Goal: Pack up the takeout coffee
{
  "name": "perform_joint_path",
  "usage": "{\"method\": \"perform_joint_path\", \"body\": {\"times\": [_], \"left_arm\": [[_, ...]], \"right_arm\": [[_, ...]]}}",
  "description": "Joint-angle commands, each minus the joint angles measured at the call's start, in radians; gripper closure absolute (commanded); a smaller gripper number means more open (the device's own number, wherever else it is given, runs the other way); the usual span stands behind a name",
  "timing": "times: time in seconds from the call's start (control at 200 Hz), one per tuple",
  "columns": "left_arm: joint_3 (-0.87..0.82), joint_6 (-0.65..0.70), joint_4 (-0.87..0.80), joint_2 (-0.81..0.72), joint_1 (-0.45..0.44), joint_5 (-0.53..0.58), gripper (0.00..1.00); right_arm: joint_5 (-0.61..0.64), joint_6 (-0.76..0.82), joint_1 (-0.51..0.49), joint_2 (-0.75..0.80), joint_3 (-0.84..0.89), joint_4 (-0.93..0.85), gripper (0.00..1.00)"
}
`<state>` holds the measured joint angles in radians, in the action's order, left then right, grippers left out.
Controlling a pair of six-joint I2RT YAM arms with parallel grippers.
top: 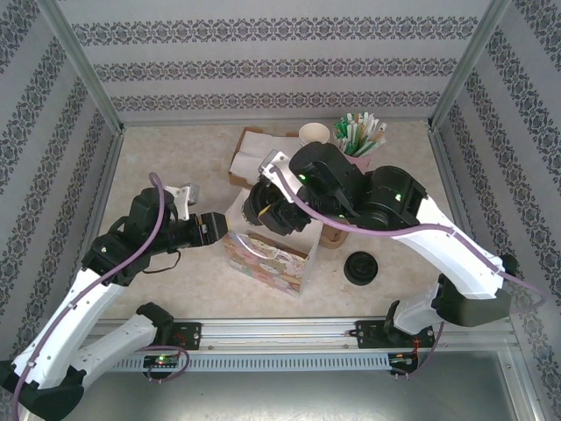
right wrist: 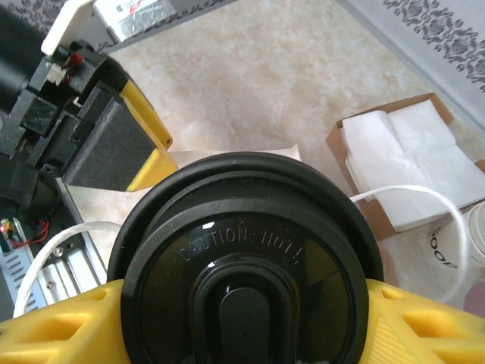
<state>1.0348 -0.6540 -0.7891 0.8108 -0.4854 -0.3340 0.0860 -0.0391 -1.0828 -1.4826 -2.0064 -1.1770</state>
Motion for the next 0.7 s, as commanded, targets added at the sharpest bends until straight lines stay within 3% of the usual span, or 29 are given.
{"method": "perform_joint_path", "body": {"times": [0.0,0.355,0.694], "left_arm": [[0.065,0.071,-0.08,0.034,-0.012,0.038,0.39],[0.146,0.144,-0.061,0.152,-0.012,0.034,0.41],[0.149,0.155,-0.053,0.175,-0.012,0.039,0.54]], "right_arm": [[-0.056,0.038,0.013,-0.034,-0.008,-0.038,0.39],[-0.154,0.072,0.088,-0.094,0.015,-0.071,0.41],[-0.193,0.111,0.111,-0.156,0.008,-0.096,0.42]]}}
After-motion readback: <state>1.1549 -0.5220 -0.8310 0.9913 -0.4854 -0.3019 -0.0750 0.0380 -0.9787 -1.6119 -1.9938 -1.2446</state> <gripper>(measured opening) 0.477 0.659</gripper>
